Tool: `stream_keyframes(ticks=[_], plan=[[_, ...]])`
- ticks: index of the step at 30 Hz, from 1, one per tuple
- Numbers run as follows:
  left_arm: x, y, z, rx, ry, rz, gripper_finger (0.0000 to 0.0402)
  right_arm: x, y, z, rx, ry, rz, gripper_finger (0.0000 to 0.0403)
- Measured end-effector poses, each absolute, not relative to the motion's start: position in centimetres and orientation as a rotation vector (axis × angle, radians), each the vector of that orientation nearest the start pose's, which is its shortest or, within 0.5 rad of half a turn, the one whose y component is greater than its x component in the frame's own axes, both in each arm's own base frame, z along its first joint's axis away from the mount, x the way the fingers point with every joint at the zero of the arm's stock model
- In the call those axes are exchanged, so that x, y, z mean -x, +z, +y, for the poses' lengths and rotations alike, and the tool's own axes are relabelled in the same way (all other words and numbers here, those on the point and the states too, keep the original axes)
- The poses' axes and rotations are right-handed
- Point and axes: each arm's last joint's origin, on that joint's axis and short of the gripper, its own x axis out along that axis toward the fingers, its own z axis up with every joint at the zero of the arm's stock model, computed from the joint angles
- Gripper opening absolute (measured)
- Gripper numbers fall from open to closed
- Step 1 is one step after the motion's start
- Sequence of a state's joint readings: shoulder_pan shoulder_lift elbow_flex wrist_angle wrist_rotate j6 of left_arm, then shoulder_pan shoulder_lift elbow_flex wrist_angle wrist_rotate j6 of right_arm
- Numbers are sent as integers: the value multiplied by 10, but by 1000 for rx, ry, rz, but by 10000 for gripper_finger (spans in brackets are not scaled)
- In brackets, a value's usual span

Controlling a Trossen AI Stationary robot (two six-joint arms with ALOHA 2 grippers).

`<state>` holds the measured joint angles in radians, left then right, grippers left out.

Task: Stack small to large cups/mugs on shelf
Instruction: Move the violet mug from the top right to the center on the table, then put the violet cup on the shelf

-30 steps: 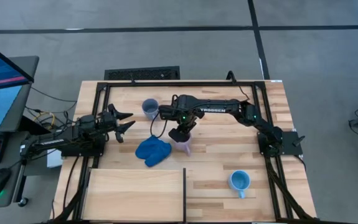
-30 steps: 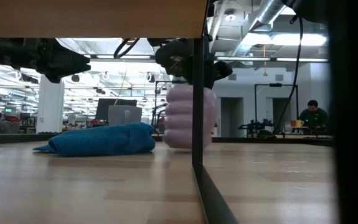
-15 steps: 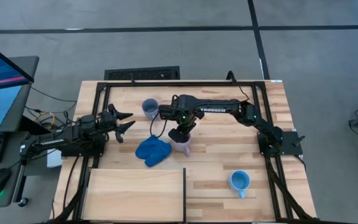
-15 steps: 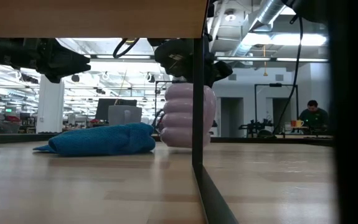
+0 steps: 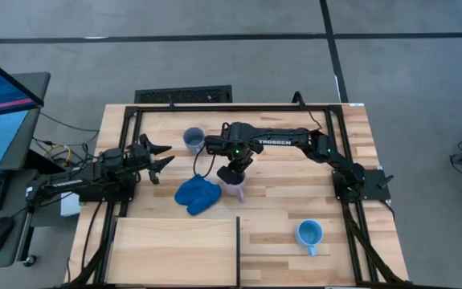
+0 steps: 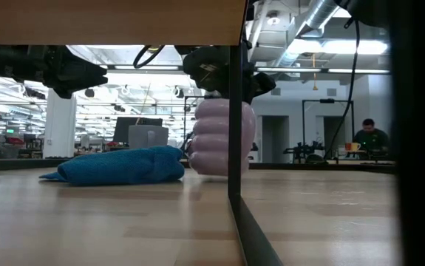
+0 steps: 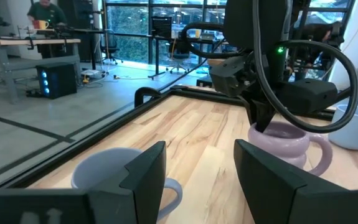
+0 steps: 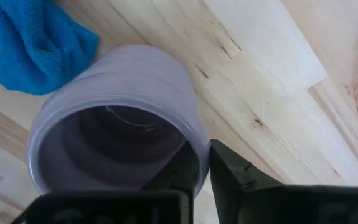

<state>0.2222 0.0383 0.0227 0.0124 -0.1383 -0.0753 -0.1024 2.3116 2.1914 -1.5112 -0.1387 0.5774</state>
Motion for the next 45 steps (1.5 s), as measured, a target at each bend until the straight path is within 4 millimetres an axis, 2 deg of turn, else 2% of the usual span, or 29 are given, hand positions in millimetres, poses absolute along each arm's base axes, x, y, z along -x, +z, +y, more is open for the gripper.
stream_keyframes(ticks=[6,20,34,40,43,45], plan=[[-95,169,26,75,360,-10,180,-441,232,-40,-660,-459,1593,71],[-95,169,26,75,360,-10,180,-441,236,-38,-665,-440,1588,144],[-95,169,26,75,360,-9,180,-448,271,-34,-642,-372,1457,177],[-95,169,26,100,360,-13,180,-441,280,-35,-587,-404,1466,182],[-95,169,26,97,360,-13,180,-432,297,-35,-508,-447,1420,182],[-95,169,26,97,360,-14,180,-424,317,-33,-431,-469,1352,182]])
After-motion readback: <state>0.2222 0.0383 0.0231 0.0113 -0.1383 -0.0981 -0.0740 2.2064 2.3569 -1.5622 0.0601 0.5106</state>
